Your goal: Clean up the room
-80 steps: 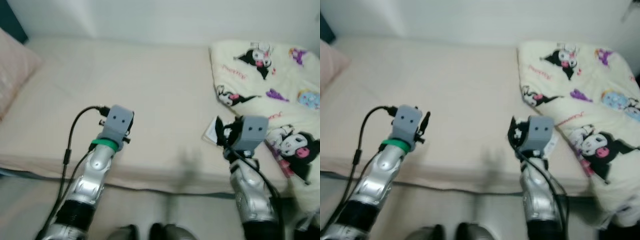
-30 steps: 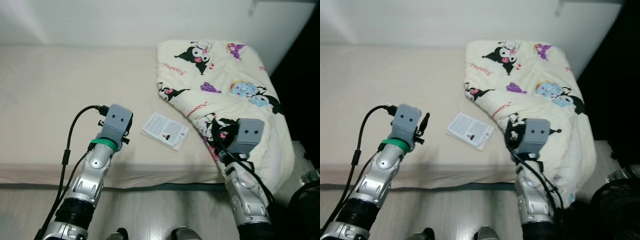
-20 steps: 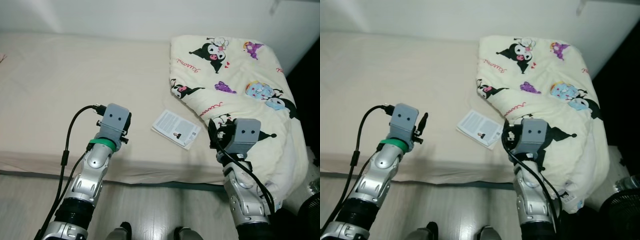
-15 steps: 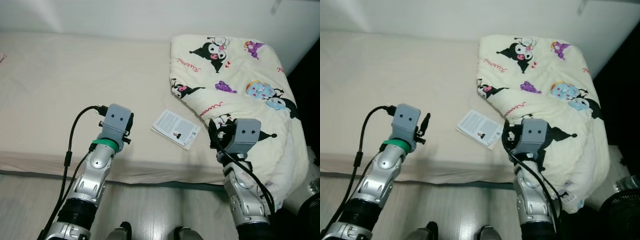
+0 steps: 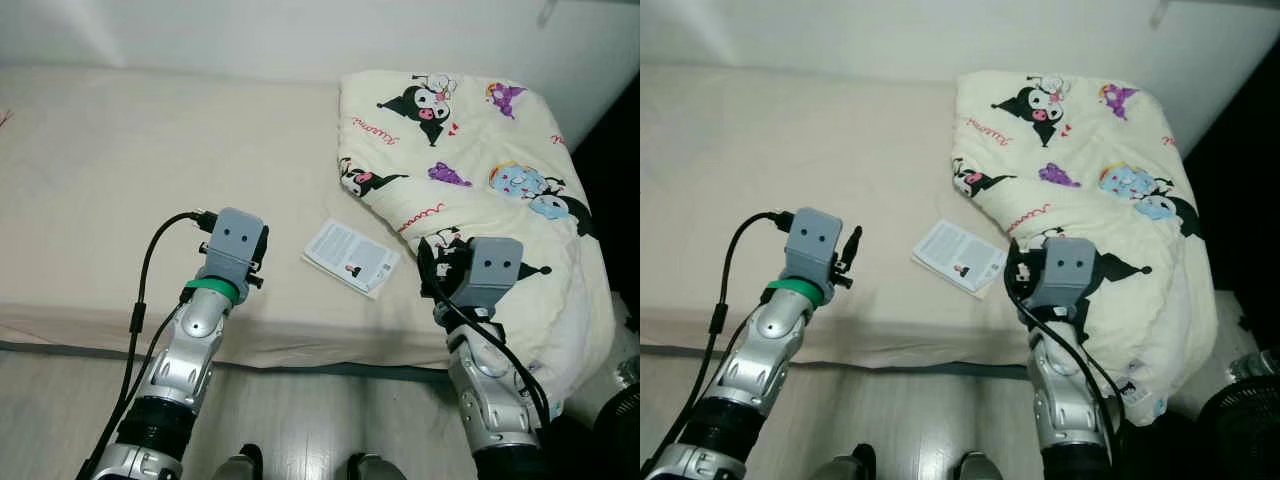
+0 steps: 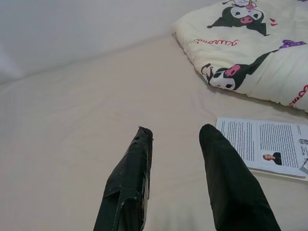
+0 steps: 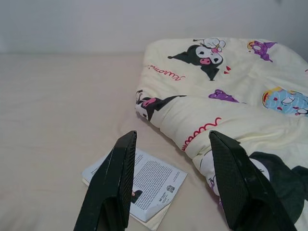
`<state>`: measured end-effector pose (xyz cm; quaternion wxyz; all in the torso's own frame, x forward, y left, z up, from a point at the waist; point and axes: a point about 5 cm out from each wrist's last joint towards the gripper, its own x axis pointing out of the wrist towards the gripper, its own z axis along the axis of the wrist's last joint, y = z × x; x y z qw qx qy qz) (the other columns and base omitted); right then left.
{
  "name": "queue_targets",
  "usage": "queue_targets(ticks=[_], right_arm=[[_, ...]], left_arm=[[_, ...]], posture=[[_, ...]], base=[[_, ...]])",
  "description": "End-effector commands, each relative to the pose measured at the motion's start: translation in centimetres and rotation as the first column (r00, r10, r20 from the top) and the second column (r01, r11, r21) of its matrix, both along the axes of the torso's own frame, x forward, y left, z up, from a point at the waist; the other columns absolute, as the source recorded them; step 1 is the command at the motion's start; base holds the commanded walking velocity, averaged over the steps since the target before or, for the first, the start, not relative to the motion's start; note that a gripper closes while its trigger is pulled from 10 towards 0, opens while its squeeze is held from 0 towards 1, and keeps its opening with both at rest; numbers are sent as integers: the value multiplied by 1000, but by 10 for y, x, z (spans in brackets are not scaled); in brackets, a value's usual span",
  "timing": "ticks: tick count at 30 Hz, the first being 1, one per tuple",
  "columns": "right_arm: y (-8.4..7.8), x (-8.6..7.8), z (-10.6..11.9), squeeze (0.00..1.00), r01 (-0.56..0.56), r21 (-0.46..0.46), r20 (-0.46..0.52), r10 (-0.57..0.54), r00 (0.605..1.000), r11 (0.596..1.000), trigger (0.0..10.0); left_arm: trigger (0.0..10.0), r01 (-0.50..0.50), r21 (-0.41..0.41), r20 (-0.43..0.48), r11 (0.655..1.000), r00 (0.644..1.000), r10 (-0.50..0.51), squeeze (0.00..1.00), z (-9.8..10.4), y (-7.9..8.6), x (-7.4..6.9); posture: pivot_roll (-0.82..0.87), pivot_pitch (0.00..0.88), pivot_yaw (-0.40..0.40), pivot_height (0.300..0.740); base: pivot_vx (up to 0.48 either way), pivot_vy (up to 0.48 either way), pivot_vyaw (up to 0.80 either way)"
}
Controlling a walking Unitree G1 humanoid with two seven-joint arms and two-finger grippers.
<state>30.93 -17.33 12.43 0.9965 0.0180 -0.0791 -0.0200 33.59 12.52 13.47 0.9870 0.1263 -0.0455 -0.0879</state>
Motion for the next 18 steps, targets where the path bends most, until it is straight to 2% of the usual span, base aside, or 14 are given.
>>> queue_targets(ticks=[1,18], right_arm=[[-4,-3,-5,0,16,0,-14,-16,1000,1000,10000],[-4,-2,-4,0,15,3,-13,-15,1000,1000,10000]], left_arm=[[10000,-9,4,-34,1000,999,10,0,-8,1,-3],[10000,-15,8,-31,1000,999,16,0,-7,3,-3]], posture=[[-130,103,66,722],[-124,105,65,657]], base=[[0,0,0],[0,0,0]])
